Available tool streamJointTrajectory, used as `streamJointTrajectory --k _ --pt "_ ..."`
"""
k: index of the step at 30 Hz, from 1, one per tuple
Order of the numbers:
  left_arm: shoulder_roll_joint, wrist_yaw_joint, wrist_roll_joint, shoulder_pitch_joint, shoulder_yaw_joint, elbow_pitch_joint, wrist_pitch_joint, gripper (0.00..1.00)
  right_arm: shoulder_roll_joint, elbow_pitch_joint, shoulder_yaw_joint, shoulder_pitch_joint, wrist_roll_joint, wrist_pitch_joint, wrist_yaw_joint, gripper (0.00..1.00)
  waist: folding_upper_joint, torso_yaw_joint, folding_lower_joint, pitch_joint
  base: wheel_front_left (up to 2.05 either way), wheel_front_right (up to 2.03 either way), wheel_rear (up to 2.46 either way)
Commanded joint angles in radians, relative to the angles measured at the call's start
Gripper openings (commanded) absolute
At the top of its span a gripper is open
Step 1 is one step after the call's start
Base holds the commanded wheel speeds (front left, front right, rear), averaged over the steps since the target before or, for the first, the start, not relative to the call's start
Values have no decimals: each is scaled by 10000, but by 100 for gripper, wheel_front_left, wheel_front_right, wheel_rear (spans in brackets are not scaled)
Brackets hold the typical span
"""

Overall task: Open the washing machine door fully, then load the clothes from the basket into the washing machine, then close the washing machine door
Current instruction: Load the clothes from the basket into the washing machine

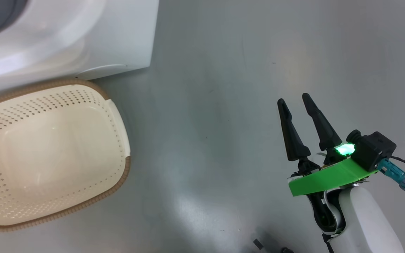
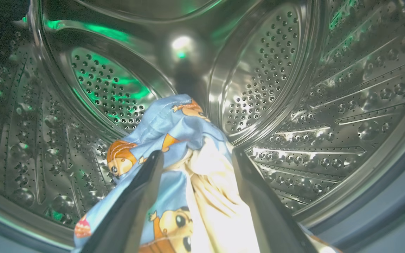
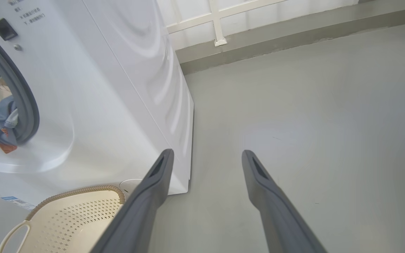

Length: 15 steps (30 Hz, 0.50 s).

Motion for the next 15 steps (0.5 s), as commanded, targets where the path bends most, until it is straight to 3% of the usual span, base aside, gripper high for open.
streamJointTrajectory --k 1,15 --pt "410 -16 -81 371 235 -339 -51 100 10 -199 155 107 -146 -48 16 100 0 65 0 -53 0 0 0" --pt "-556 -23 -618 2576 836 -2114 -51 100 10 -220 -190 170 -491 -48 16 100 0 576 0 -351 0 0 0"
